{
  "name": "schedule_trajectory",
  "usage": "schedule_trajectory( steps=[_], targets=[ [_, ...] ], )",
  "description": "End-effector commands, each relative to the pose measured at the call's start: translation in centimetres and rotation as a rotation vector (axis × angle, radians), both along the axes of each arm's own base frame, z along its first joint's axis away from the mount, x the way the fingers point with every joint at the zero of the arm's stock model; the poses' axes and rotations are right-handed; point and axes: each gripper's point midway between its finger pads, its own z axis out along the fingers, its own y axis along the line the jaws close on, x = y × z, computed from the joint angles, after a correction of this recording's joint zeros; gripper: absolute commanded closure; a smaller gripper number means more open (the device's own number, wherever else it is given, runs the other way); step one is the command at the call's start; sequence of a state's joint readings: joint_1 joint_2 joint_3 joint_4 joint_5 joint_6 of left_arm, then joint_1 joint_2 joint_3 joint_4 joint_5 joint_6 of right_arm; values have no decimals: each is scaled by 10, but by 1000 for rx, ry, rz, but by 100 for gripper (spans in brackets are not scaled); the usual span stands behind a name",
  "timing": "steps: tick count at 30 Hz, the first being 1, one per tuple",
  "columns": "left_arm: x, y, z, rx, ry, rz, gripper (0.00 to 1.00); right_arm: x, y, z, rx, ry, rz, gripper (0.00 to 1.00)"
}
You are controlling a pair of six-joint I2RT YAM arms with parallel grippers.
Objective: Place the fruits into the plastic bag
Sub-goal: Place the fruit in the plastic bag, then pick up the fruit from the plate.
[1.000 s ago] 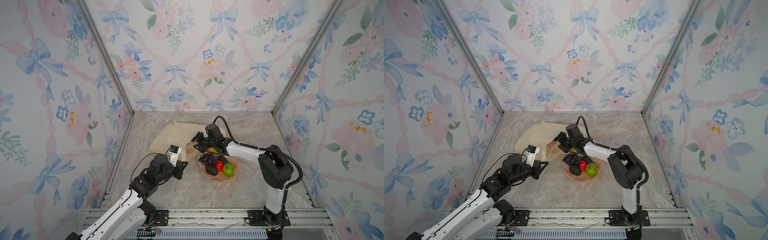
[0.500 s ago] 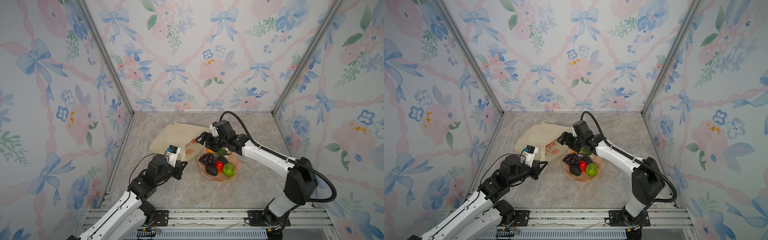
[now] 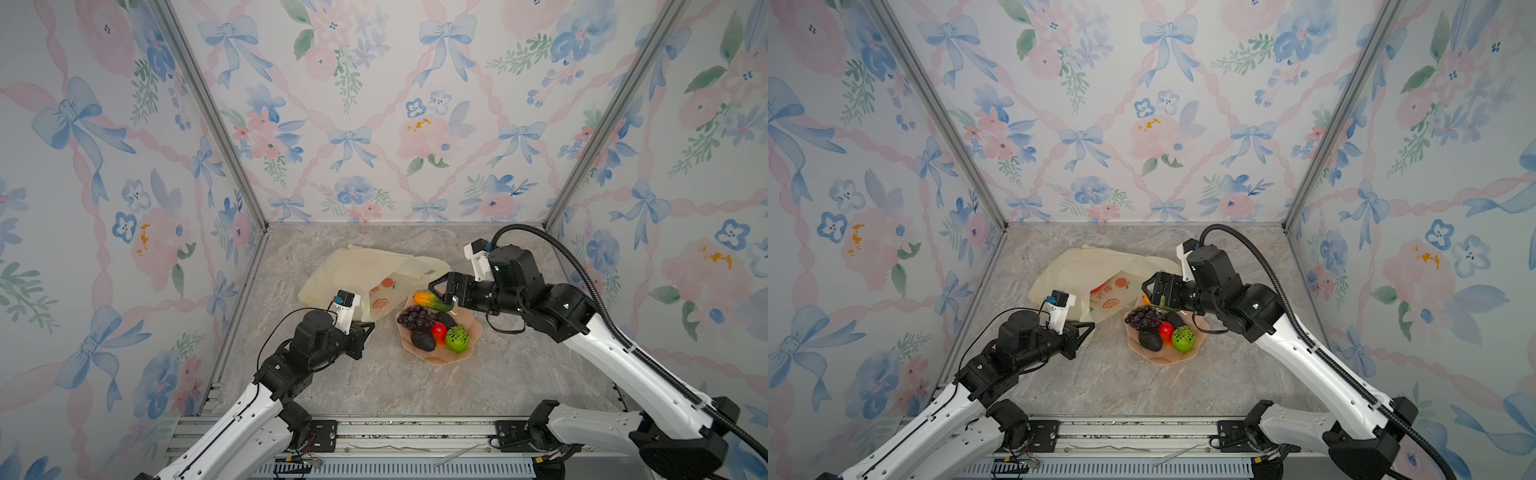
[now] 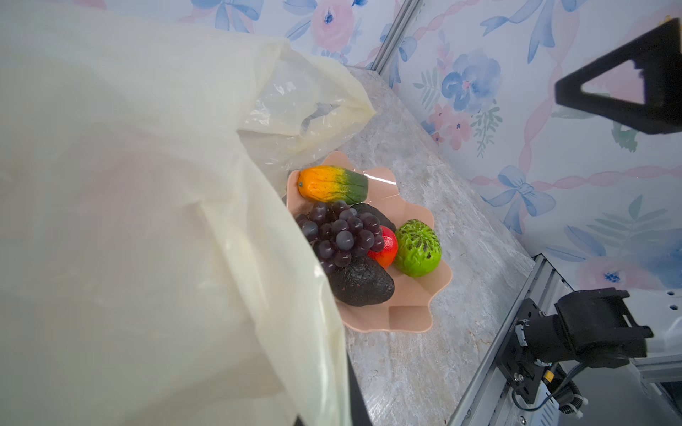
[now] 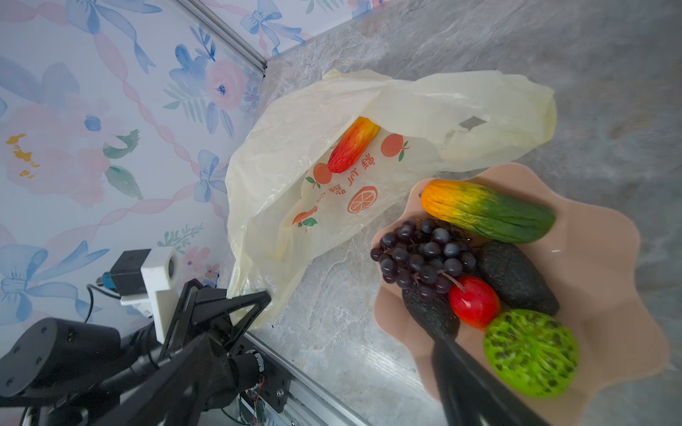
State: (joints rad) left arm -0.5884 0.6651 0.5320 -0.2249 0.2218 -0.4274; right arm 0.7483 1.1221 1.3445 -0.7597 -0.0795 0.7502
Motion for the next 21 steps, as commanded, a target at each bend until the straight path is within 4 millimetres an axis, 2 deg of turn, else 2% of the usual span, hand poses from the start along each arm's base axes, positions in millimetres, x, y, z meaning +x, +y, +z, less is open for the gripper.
schedule_trajectory(
  steps=[1, 4, 8, 15, 21],
  targets=[
    [3, -1, -2, -5, 9, 2, 100, -27, -42, -12, -159, 7, -10, 2],
    [4, -2, -5, 5, 20, 1, 100, -40, -61, -12, -196, -7, -13, 0],
    [4, -1, -5, 7, 19, 7, 100, -48, -73, -8, -228, -43, -3, 4],
    [4, 2, -9, 8, 26, 26, 100, -41, -74, 0, -281, -85, 37, 4],
    [6, 2, -15, 25, 39, 34, 100, -32, -74, -10, -347, -78, 74, 4]
  ],
)
